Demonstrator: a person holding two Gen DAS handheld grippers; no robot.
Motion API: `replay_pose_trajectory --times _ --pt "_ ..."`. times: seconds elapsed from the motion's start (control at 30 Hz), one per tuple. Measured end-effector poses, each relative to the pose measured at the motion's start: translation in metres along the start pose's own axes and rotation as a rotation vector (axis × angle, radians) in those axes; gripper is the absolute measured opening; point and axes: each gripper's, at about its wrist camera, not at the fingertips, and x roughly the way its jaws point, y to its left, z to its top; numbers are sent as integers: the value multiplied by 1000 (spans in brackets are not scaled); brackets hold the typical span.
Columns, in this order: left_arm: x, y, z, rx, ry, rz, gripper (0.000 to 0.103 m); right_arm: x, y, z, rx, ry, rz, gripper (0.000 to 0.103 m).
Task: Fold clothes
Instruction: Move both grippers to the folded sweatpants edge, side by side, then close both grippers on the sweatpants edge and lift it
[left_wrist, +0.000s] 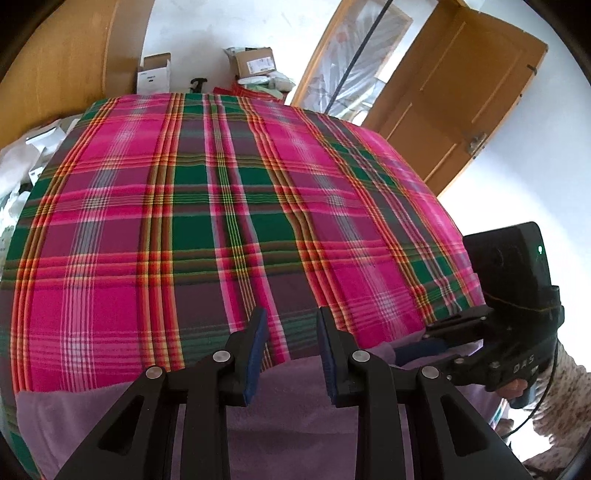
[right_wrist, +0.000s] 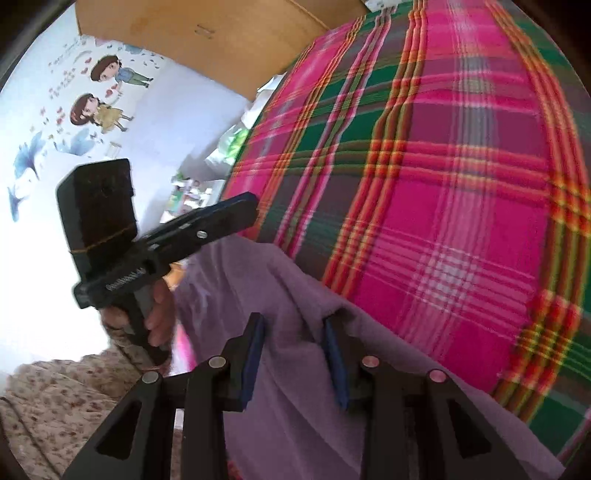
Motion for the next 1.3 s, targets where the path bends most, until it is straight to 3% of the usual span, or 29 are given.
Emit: replay_pose_trajectory --times 0.23,0.43,0.53,0.77,0.87,1.03,1.2,1.3 --pt "5 -1 3 15 14 -8 28 -2 -18 6 114 -13 100 34" --pt "8 -6 5 47 26 -47 28 -5 -33 12 207 -33 177 10" --pt "12 -11 6 79 56 -107 28 -11 -34 13 210 -57 176 8" --pt "27 -27 11 195 124 -211 31 -20 -14 16 85 -83 47 10" --pt "33 -30 14 221 153 -214 31 -28 -10 14 42 -105 -15 10" --pt "41 -24 22 189 201 -294 31 -54 -9 2 21 -172 -78 10" --pt "50 -30 23 219 230 -293 31 -87 -24 -24 55 -255 -150 10" --pt "61 -38 22 234 265 -253 31 -96 -29 -38 70 -280 -180 10"
